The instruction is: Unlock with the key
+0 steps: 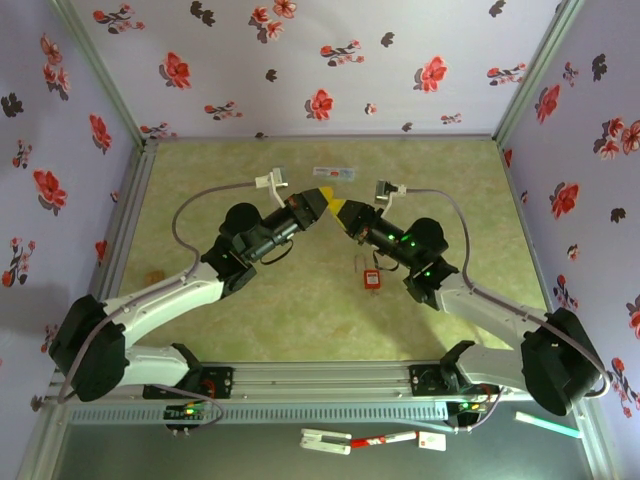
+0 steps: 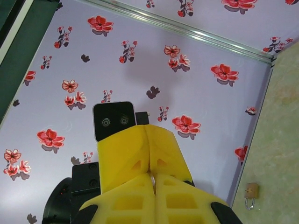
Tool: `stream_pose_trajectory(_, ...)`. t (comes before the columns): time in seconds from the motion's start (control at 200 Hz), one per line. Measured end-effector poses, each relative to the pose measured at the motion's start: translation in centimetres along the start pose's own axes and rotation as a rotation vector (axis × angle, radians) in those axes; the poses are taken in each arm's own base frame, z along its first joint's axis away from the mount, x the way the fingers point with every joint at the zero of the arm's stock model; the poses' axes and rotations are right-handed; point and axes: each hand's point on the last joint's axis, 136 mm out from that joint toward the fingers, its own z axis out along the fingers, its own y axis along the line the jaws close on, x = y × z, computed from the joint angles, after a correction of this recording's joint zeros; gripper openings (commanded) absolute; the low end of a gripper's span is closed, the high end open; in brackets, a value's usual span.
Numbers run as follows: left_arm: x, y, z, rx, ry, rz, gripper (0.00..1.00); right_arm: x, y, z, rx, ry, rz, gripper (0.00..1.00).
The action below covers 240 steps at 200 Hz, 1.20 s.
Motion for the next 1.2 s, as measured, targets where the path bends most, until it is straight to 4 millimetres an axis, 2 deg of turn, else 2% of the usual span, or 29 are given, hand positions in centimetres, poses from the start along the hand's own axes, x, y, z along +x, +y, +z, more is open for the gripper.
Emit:
stream_pose_trajectory(0.015, 0.0, 0.0, 0.0, 0.001, 0.000, -0.002, 0.03, 0.0, 0.0, 0.0, 0.000, 0.000, 0.000, 0.00)
stream_pose_trajectory(0.06, 0.1, 0.1, 0.0, 0.000, 0.001, -0.002, 0.27, 0.0, 0.0, -0.1, 0.005, 0.002, 0.001, 0.00)
stream_pose_trajectory(0.085, 0.1, 0.2, 0.0, -0.003, 0.002, -0.003, 0.36, 0.2, 0.0, -0.1, 0.007, 0.010, 0.002, 0.00)
stream_pose_trajectory(0.165, 0.2, 1.2, -0.2, -0.035, 0.008, -0.003, 0.53, 0.6, 0.4, -0.4, 0.017, 0.030, -0.007, 0.00)
stream_pose_trajectory(0.265, -0.2, 2.7, -0.9, -0.104, 0.018, 0.006, 0.79, 1.4, 0.5, -1.1, 0.056, 0.062, -0.031, 0.00)
stream_pose_trajectory(0.325, -1.4, 3.5, -2.2, -0.165, 0.004, 0.014, 0.91, 1.7, 0.6, -1.7, 0.083, 0.074, -0.052, 0.00)
stream_pose_trajectory(0.385, -3.0, 4.0, -3.8, -0.219, -0.027, 0.013, 0.96, 1.9, 0.8, -2.2, 0.104, 0.084, -0.074, 0.00)
stream_pose_trajectory(0.535, -6.7, 3.9, -8.7, -0.334, -0.114, 0.030, 0.99, 2.4, 0.3, -3.0, 0.166, 0.111, -0.111, 0.00)
stream_pose_trajectory(0.67, -7.8, 4.3, -12.7, -0.484, -0.135, 0.054, 1.00, 2.9, -1.0, -3.3, 0.231, 0.140, -0.126, 0.00)
stream_pose_trajectory(0.81, -7.7, 6.7, -18.2, -0.715, -0.135, 0.068, 1.00, 3.4, -2.2, -3.8, 0.288, 0.168, -0.136, 0.00)
stream_pose_trajectory(0.915, -7.2, 9.1, -23.1, -0.901, -0.145, 0.049, 1.00, 3.5, -2.4, -4.1, 0.311, 0.181, -0.153, 0.00)
stream_pose_trajectory(1.02, -6.4, 10.3, -27.4, -1.039, -0.160, 0.022, 1.00, 3.6, -2.4, -4.3, 0.326, 0.193, -0.170, 0.00)
stream_pose_trajectory(1.2, -5.4, 12.0, -32.2, -1.223, -0.192, -0.046, 1.00, 3.8, -2.7, -4.6, 0.362, 0.216, -0.185, 0.00)
